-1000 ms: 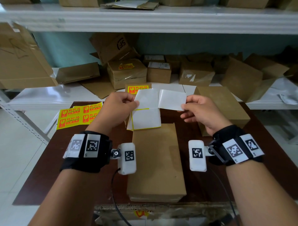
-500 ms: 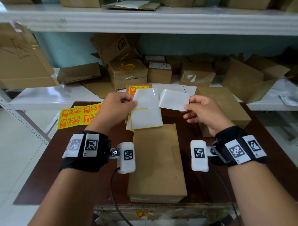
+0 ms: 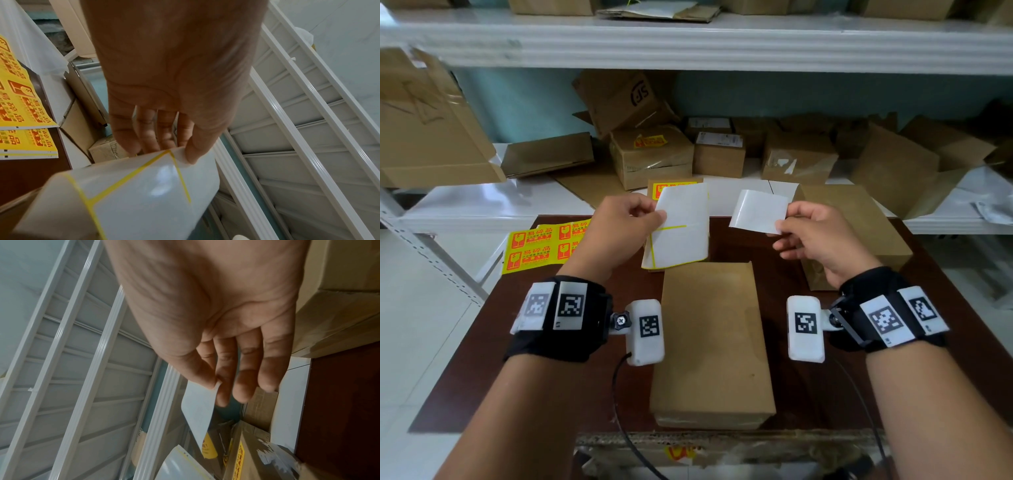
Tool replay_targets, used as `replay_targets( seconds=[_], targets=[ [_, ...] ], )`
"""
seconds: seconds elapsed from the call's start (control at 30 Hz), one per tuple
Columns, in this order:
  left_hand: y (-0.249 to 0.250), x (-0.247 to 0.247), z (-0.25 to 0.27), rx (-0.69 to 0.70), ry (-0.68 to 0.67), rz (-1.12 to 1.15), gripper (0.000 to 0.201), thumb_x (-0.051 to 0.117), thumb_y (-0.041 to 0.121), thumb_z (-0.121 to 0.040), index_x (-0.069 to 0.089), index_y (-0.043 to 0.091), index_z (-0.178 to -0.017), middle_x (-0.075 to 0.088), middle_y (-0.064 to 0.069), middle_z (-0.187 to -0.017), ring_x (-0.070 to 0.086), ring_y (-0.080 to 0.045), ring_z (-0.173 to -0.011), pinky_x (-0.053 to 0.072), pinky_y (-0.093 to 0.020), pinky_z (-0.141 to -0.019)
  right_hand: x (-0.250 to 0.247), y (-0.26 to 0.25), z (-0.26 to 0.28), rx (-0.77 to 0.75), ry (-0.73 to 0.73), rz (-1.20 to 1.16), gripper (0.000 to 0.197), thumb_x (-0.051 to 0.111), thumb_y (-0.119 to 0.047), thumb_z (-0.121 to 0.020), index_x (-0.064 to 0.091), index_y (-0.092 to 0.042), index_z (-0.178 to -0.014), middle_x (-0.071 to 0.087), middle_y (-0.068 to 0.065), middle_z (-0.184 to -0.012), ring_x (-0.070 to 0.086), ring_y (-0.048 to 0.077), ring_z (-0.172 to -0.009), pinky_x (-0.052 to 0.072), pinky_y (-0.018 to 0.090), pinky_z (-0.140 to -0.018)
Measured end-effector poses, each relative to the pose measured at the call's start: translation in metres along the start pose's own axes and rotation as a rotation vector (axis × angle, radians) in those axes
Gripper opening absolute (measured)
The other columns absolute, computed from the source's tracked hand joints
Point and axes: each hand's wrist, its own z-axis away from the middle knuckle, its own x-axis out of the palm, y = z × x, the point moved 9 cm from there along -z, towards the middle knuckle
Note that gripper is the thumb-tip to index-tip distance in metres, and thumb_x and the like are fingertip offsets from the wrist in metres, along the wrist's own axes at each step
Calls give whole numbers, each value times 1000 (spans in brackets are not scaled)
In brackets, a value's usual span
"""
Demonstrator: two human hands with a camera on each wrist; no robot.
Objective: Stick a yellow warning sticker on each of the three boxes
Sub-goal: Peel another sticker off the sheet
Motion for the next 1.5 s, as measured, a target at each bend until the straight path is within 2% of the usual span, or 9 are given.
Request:
replay_targets(
  seconds=[0.17,0.27,0.5,0.63,0.83,0.93,1.2,1.37,1.5],
  targets=[
    [3,1,4,-9,31,14,5,71,26,-90,72,22,-87,51,6,-63,52,-13,-66,56,-49,-78,-2,-3,4,-6,-7,-28,17,60,-7,-96,68,-8,-111,76,11,-96,67,11,-62,57,24,-57],
    [4,16,9,-8,-40,21,6,72,23,-90,71,27,-86,57,3,-66,52,-12,-61,48,-37,-70,-3,-3,4,-8,-14,-32,17,61,-8,-96,68,-9,-112,76,10,-96,68,11,-63,57,25,-57],
    [15,44,13,-41,-189,34,24,63,15,-96,66,21,-118,75,0,-91,60,2,-58,50,-17,-59,-8,-1,6,1,-24,-19,21,62,-7,-94,67,-5,-115,71,14,-97,67,10,-61,56,26,-57],
    [20,39,12,-30,-212,84,22,57,13,-99,69,28,-111,77,0,-94,67,-13,-84,53,-28,-71,-11,-3,7,-8,-2,-12,20,60,-5,-95,66,-1,-113,70,8,-90,66,11,-61,56,25,-57],
    [29,32,20,26,-276,70,18,57,18,-101,71,26,-107,77,1,-95,69,-18,-90,55,-44,-87,-19,-11,10,-36,82,-63,25,62,-8,-95,65,-9,-120,71,13,-102,67,9,-61,57,24,-57],
    [35,29,25,42,-299,44,18,56,18,-101,71,26,-108,77,0,-98,71,-24,-97,55,-41,-87,-4,-18,15,-46,25,-49,20,62,-8,-95,66,-11,-114,73,12,-102,68,11,-63,57,25,-57],
    [65,40,40,157,-409,-7,18,60,20,-99,73,26,-110,76,5,-102,72,-9,-92,58,-24,-76,53,-39,33,-127,-178,21,10,66,-7,-93,67,-16,-89,71,-1,-77,68,13,-64,52,28,-60],
    [64,45,41,158,-394,-71,18,62,28,-97,74,31,-109,75,8,-99,70,-13,-97,61,-39,-83,66,-43,38,-174,-206,64,10,67,-10,-93,68,-17,-87,73,3,-79,71,14,-68,52,29,-63],
    [62,44,38,153,-368,-63,16,63,25,-97,74,28,-109,75,5,-97,71,-15,-96,61,-38,-82,68,-46,40,-200,-205,77,6,68,-15,-94,72,-13,-99,76,12,-95,72,14,-70,53,24,-61]
  ],
)
